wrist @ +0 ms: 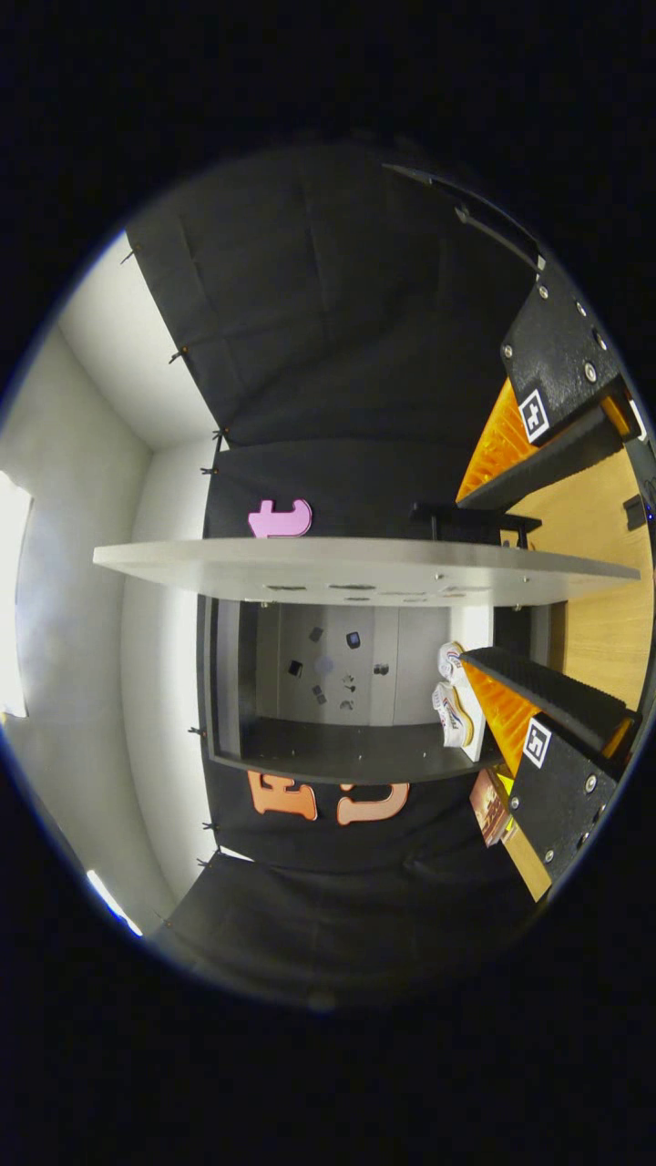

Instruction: Open the shoe cabinet door, grab the shoes and put them into the shoe cabinet, then close the shoe cabinet door.

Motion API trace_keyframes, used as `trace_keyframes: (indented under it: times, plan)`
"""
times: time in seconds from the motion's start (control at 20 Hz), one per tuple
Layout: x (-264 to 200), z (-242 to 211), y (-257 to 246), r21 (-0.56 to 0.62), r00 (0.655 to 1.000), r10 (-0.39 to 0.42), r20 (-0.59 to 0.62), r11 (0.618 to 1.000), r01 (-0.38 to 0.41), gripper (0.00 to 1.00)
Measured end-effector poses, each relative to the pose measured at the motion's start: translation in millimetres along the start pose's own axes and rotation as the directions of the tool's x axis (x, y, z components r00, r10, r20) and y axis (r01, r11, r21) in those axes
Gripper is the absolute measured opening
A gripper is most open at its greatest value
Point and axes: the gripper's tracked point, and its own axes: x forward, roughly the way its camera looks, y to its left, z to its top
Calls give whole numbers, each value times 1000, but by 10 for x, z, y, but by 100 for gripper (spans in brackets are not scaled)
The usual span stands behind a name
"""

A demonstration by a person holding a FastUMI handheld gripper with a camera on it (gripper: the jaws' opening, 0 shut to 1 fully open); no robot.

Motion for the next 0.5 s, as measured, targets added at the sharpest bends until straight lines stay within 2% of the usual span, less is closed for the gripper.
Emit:
trace_keyframes:
  times: [0.25, 0.4, 0.5]
  plan:
    - [164, -95, -477, 90, 999, -39, -8, 995, 40, 94]
    - [327, -218, -768, 86, 997, -72, -23, 994, 74, 94]
    - [605, -328, -733, 71, 996, -72, -47, 995, 76, 94]
